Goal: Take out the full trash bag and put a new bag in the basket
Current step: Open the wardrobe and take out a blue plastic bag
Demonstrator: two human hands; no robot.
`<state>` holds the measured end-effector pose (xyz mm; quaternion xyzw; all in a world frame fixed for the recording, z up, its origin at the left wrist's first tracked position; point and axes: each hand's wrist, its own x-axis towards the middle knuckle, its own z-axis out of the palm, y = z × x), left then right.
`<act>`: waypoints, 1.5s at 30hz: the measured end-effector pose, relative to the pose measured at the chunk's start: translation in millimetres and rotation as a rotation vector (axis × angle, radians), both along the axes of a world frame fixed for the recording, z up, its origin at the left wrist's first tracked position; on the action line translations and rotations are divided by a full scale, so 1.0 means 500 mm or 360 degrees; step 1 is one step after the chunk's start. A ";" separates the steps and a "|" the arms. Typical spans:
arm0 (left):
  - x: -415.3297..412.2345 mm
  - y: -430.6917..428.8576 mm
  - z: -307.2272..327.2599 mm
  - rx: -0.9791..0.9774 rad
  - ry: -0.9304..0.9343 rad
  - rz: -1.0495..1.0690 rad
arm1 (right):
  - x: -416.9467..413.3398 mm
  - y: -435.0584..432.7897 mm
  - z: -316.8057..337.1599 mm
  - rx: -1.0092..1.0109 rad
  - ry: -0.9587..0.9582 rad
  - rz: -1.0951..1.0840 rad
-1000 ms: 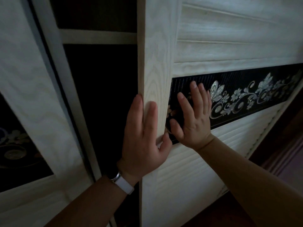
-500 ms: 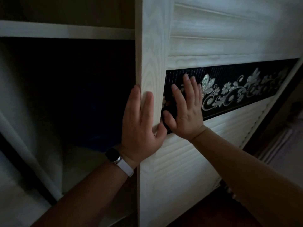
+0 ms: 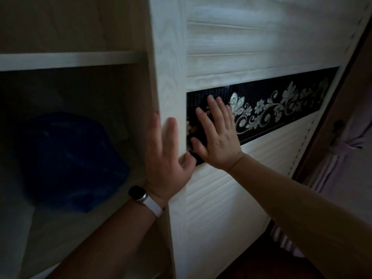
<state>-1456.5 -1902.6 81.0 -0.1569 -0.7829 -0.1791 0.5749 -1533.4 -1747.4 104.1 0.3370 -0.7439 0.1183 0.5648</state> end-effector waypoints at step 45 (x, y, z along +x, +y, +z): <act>0.111 -0.489 -0.251 0.0108 -0.1631 0.0845 | 0.170 -0.411 -0.248 0.0456 -0.1574 0.0503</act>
